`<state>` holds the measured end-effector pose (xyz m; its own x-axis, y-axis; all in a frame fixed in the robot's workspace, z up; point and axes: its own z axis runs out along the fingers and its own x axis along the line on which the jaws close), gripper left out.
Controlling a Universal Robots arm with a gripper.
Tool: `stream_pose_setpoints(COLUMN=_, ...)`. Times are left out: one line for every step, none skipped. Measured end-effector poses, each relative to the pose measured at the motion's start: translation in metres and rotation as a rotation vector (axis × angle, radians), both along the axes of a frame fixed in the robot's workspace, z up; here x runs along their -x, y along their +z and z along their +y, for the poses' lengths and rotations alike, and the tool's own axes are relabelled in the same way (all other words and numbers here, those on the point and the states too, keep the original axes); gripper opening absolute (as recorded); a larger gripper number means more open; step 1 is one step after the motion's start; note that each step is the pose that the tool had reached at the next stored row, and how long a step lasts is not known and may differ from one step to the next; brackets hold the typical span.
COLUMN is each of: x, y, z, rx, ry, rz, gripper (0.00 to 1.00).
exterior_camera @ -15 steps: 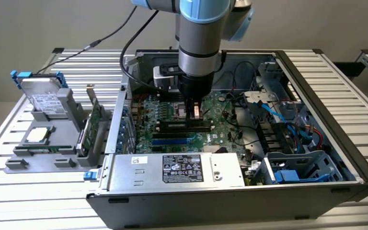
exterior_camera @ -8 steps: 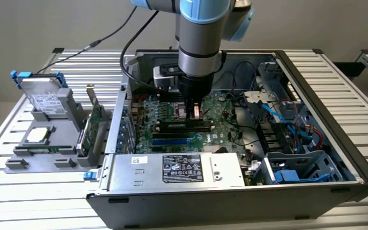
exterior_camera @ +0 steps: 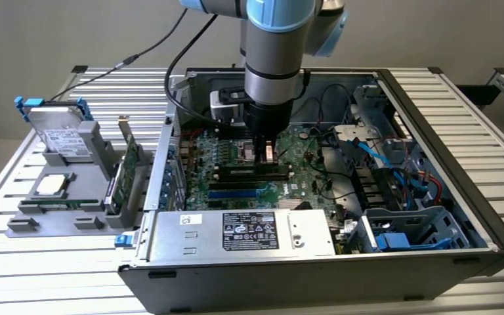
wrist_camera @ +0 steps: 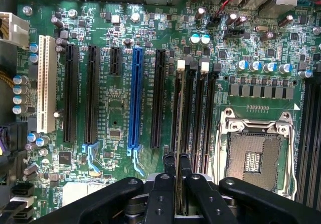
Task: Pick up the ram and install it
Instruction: 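Insert the ram into the slot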
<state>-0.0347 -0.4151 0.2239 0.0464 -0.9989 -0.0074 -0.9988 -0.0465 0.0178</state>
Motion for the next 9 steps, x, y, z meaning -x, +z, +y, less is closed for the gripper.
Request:
stream_pose_setpoints(x=-0.0001, y=0.0002, z=0.0000, rx=0.0006, ry=0.000, rz=0.0003, gripper=0.13)
stream_pose_setpoints(x=-0.0001, y=0.0003, z=0.0000, rx=0.0008, ry=0.000, rz=0.0003, gripper=0.13)
stream_pose_setpoints(x=-0.0003, y=0.0003, z=-0.0001, rx=0.0012, ry=0.000, rz=0.0005, gripper=0.13)
stream_pose_setpoints(x=-0.0005, y=0.0006, z=-0.0001, rx=0.0019, ry=0.000, rz=0.0007, gripper=0.13)
stream_pose_setpoints(x=-0.0006, y=0.0007, z=-0.0002, rx=0.0024, ry=0.000, rz=0.0008, gripper=0.13)
stream_pose_setpoints(x=-0.0007, y=0.0007, z=-0.0002, rx=0.0028, ry=0.000, rz=0.0008, gripper=0.13)
stream_pose_setpoints(x=-0.0008, y=0.0007, z=-0.0002, rx=0.0029, ry=0.000, rz=0.0009, gripper=0.13)
stream_pose_setpoints(x=-0.0008, y=0.0008, z=-0.0002, rx=0.0030, ry=0.000, rz=0.0009, gripper=0.13)
stream_pose_setpoints(x=-0.0008, y=0.0007, z=-0.0002, rx=0.0030, ry=0.000, rz=0.0009, gripper=0.13)
